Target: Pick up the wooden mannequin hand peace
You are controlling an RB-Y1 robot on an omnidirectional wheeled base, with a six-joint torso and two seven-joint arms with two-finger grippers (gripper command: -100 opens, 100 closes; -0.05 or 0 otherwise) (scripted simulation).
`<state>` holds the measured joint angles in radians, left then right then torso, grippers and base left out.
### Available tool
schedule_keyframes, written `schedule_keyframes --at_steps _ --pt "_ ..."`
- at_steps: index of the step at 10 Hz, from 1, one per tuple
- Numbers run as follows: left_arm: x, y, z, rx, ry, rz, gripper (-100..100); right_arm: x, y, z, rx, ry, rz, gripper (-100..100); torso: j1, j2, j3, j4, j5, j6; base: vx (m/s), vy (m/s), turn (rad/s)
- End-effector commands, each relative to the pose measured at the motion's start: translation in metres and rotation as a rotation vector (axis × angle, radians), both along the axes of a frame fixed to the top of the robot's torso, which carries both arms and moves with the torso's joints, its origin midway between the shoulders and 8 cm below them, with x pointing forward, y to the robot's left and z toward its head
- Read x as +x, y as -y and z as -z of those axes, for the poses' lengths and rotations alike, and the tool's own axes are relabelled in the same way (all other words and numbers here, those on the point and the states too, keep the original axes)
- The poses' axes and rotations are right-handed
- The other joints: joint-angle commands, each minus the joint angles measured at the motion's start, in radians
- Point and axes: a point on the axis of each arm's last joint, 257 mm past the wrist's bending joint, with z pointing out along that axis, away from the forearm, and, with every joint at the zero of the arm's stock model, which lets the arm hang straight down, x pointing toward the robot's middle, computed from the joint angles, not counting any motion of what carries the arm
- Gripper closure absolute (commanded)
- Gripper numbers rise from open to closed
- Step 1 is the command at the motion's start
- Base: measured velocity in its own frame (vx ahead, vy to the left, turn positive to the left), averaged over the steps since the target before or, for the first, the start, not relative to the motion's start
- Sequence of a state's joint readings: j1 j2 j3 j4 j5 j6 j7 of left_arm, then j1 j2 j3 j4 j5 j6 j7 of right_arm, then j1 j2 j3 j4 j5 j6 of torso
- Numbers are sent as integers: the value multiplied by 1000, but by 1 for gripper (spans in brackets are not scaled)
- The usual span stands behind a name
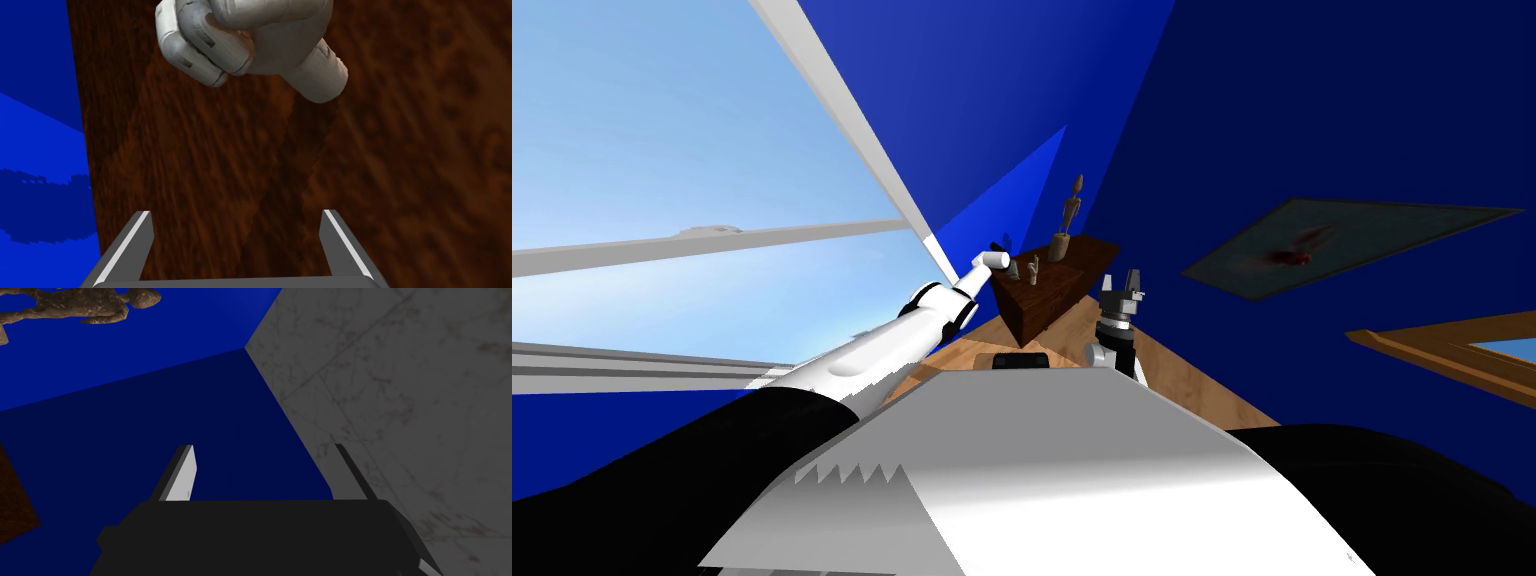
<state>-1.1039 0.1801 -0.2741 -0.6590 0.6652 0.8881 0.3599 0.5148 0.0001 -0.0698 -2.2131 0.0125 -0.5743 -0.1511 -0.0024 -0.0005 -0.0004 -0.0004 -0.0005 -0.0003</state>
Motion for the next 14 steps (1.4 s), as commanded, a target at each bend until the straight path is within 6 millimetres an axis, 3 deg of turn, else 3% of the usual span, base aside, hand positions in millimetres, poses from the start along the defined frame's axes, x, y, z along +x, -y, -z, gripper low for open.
schedule_keyframes --at_steps 1,14 --pt "0 3 -9 7 -14 3 -100 0 0 0 0 0 0 0 0 0 0 0 0 0 9 -30 16" --pt "-22 13 -60 88 -204 -32 -100 0 0 0 0 0 0 0 0 0 0 0 0 0 15 -38 6"
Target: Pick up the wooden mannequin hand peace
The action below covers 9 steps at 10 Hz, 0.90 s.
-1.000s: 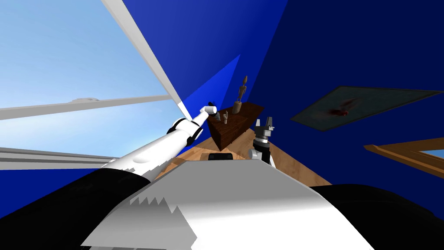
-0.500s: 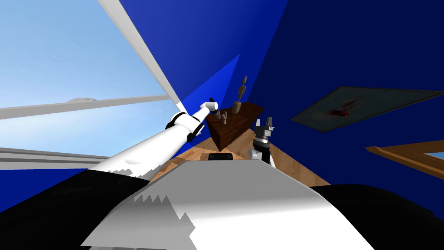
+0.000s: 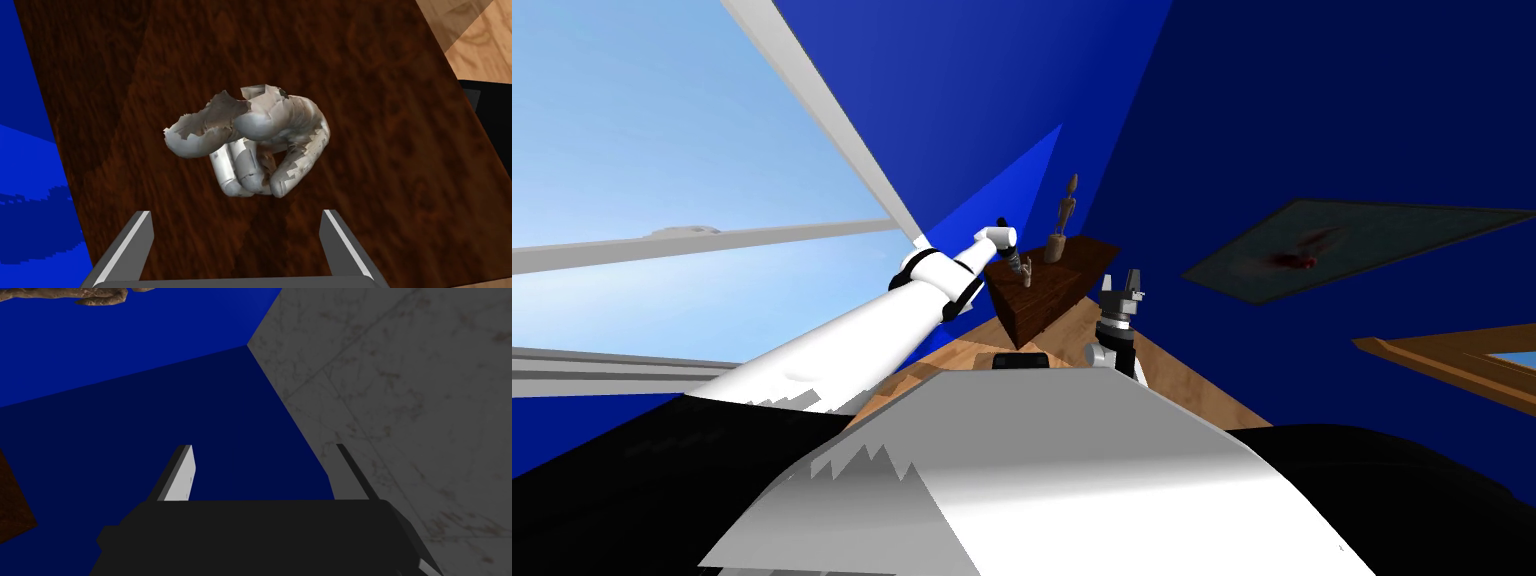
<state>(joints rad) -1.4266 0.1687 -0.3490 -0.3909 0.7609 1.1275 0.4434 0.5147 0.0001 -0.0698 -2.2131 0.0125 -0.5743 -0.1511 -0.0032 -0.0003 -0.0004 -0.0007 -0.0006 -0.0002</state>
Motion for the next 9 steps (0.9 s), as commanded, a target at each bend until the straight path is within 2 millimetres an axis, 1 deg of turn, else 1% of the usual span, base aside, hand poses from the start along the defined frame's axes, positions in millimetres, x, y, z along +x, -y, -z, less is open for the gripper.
schedule_keyframes --at_steps 1,3,4,5,7,8,9 --pt "-2 0 -3 4 -13 -5 -100 0 0 0 0 0 0 0 0 0 0 0 0 0 4 -51 -9" --pt "-2 0 -2 3 -14 -6 -100 0 0 0 0 0 0 0 1 1 0 0 0 0 -2 -14 2" --pt "-2 0 -2 4 -13 -5 0 0 0 0 0 0 0 0 3 1 0 0 1 0 0 0 0" --pt "2 -13 12 3 -13 -30 -100 0 0 0 0 0 0 0 3 1 0 0 1 0 24 -13 -146" --pt "2 -13 11 4 -12 -25 -100 0 0 0 0 0 0 0 3 -1 -1 0 1 0 17 -7 -55" --pt "2 -13 11 4 -12 -26 100 0 0 0 0 0 0 0 3 0 0 0 1 0 0 0 0" --pt "2 -13 11 4 -12 -26 100 0 0 0 0 0 0 0 4 0 0 0 1 0 0 0 0"
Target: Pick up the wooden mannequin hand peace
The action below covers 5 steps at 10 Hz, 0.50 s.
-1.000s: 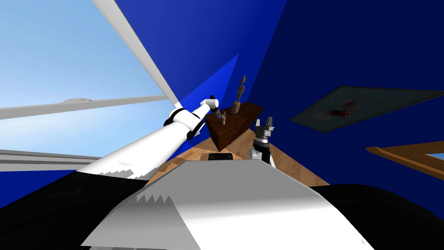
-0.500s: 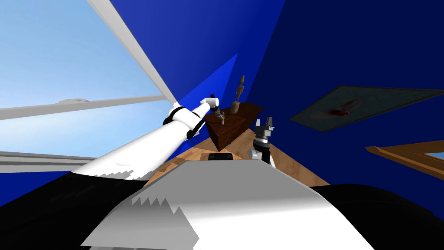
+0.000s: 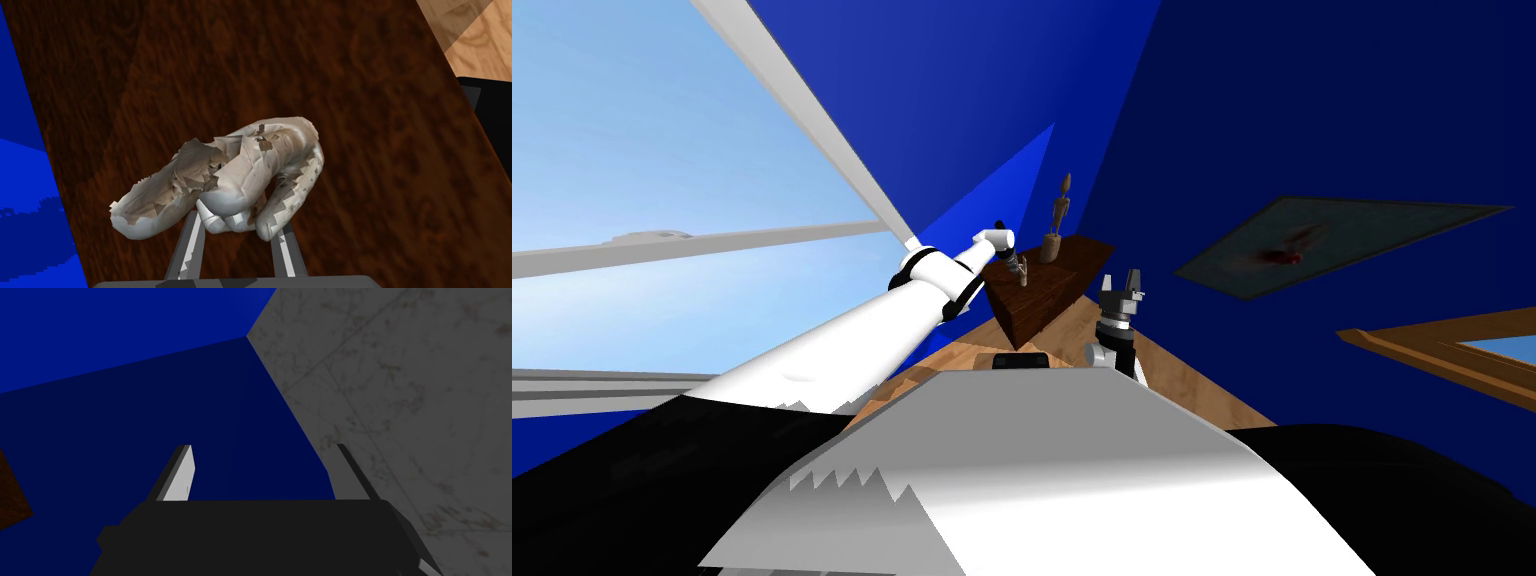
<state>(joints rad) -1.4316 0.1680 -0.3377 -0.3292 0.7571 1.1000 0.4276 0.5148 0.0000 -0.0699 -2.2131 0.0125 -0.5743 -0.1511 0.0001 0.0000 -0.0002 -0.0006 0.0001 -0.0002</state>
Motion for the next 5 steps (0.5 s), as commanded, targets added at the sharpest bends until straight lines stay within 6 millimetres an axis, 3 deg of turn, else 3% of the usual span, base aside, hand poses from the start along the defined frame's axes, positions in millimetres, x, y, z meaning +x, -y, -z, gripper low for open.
schedule_keyframes --at_steps 1,3,4,5 --pt "0 0 0 0 0 0 100 0 0 0 0 0 0 0 0 0 0 0 0 0 0 0 0" --pt "0 0 0 -1 0 0 100 0 0 0 0 0 0 0 0 0 0 0 0 0 0 0 0" --pt "0 0 0 0 0 0 0 0 0 0 0 0 0 0 0 1 0 0 0 0 0 0 0" --pt "-3 11 -12 0 0 18 100 0 0 0 0 0 0 0 0 1 1 0 0 0 -20 11 156"
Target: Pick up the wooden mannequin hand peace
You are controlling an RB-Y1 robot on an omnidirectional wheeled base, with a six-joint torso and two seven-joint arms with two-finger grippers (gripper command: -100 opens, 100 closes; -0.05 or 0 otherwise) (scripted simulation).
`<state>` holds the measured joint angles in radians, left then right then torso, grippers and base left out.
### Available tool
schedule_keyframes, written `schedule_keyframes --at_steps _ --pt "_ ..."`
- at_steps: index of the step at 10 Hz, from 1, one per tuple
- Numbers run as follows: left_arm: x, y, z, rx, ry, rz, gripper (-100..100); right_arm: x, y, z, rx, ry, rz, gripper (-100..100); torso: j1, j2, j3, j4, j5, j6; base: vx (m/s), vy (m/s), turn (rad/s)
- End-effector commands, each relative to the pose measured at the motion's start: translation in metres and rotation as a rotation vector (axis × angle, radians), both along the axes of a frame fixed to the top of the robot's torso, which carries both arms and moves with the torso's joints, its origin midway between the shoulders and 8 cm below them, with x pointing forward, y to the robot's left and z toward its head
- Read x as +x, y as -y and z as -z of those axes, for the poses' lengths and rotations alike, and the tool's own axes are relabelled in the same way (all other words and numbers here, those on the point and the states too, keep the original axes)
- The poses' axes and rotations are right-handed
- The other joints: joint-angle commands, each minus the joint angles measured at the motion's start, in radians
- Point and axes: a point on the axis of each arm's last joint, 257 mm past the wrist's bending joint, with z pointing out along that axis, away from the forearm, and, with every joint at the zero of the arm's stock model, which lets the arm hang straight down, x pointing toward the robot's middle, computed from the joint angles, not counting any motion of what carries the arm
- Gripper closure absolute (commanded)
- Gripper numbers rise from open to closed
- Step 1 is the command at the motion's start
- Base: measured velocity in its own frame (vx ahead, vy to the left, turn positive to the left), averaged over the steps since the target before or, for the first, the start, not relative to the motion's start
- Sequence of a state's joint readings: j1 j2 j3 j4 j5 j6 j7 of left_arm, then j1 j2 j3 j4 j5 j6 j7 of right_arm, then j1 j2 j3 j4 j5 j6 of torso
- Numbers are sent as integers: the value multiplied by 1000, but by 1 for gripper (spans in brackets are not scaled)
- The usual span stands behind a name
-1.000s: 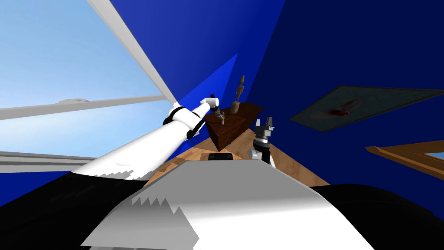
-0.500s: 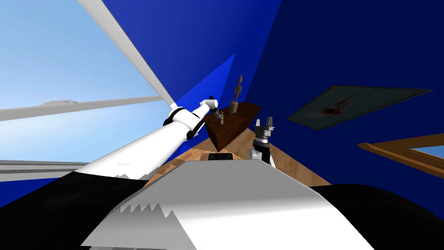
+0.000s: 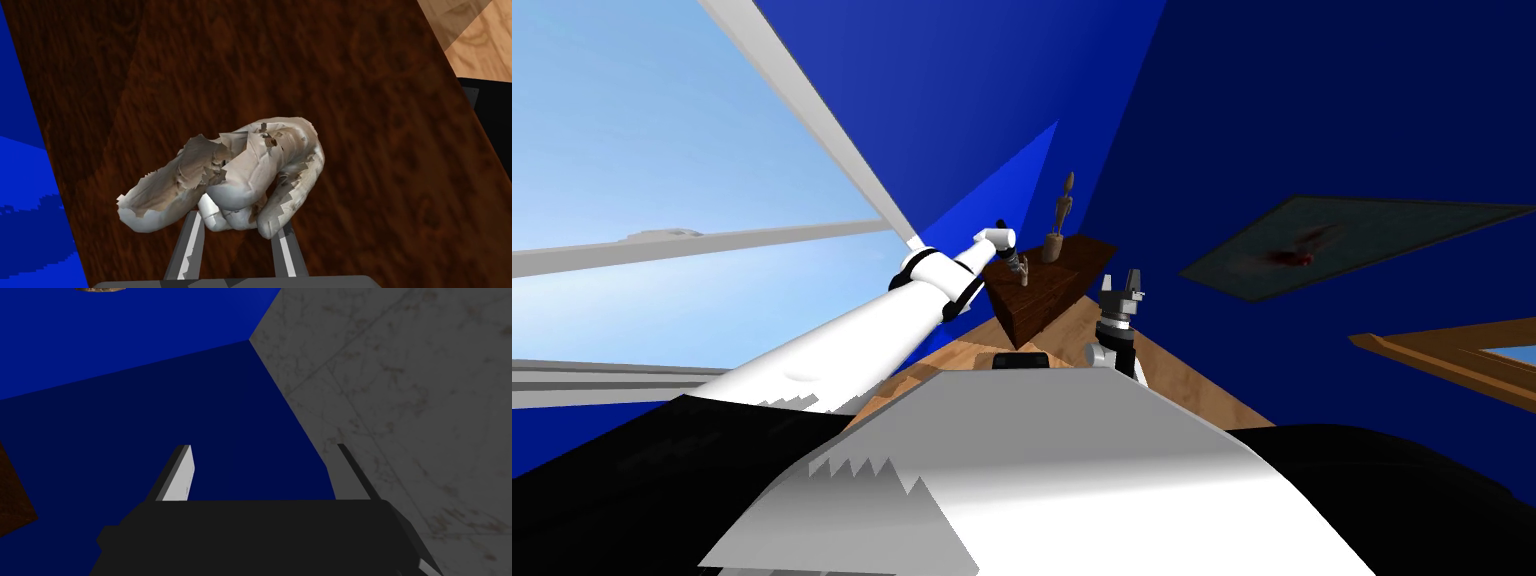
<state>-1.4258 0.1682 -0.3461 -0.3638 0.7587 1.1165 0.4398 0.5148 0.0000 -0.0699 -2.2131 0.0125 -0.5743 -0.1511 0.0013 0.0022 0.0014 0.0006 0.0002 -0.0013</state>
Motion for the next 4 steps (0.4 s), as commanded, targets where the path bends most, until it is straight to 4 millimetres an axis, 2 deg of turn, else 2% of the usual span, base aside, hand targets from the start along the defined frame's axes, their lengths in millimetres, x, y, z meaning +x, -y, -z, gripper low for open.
schedule_keyframes --at_steps 1,3,4 --pt "-2 7 -10 1 -3 10 100 0 0 0 0 0 0 0 0 0 0 0 0 0 -26 11 118" --pt "-2 5 -9 1 -7 6 100 0 0 0 0 0 0 0 -1 1 1 0 0 1 -7 4 0" --pt "-2 5 -9 1 -6 8 0 0 0 0 0 0 0 0 -1 0 0 0 0 1 0 0 0"
